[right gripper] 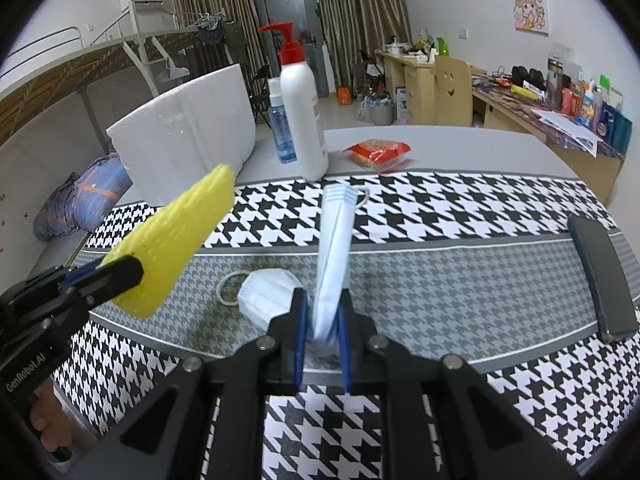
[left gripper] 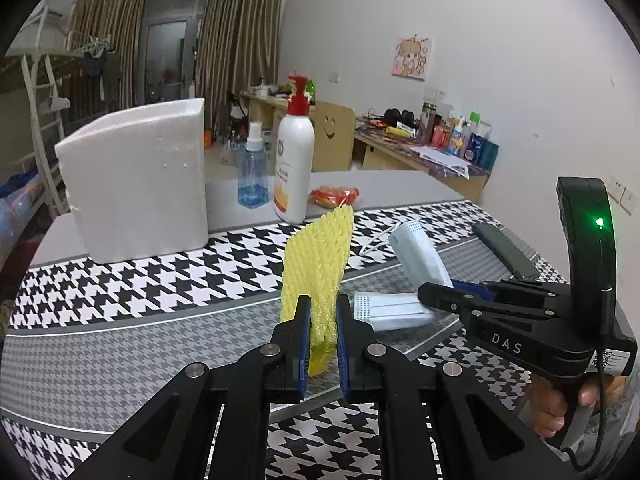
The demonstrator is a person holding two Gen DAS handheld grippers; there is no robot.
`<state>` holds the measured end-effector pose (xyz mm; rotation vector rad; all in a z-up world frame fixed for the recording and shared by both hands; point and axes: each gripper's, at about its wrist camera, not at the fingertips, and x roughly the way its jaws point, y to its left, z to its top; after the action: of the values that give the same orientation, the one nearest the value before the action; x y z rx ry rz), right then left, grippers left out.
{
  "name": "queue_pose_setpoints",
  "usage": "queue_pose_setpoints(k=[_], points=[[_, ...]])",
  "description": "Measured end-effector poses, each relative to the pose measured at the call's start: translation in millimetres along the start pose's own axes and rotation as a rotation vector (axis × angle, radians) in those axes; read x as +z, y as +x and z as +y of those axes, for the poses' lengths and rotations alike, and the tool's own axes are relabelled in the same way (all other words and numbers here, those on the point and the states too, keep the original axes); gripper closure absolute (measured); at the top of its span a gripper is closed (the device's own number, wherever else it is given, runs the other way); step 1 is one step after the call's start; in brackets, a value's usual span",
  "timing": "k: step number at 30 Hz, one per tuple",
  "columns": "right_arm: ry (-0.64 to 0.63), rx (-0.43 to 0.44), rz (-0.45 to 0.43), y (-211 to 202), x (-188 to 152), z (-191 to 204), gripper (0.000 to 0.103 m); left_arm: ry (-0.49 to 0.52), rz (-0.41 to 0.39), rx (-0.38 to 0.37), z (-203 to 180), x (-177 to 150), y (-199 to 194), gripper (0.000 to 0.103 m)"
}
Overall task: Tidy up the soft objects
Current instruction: 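Lift the yellow net and white mask off the table with both grippers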
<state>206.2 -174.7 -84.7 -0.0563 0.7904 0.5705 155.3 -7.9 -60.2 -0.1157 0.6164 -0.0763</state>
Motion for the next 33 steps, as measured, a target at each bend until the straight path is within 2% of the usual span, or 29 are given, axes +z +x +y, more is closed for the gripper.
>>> queue_pose_setpoints(k=[33], points=[[-0.068,0.030,-0.143,-46,11,27,0.085,0.012,-0.108,0.068,7,7,-54,0.091]])
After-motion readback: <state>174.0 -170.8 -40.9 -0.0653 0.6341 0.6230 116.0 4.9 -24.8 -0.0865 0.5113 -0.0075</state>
